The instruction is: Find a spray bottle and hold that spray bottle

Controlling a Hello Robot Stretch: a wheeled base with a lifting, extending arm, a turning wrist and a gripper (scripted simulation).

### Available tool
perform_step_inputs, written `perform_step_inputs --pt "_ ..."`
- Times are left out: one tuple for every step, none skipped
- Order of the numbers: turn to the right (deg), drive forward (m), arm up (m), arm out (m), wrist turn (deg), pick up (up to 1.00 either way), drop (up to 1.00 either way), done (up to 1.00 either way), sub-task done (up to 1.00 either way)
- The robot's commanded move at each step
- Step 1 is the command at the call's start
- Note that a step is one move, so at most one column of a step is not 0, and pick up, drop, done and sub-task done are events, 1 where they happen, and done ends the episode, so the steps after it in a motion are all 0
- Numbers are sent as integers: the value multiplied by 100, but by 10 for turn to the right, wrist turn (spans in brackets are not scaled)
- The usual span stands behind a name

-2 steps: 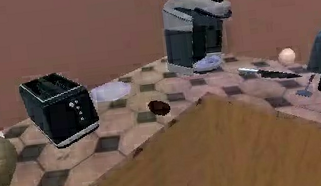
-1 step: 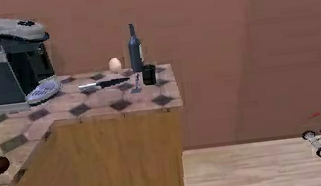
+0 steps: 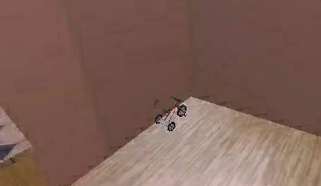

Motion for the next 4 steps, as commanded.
perform_step_inputs --pt "240 0 0 0 0 0 0 0 0" --pt "0 35 0 0 0 0 0 0 0" --pt "390 0 0 0 0 0 0 0 0" --pt "450 0 0 0 0 0 0 0 0"
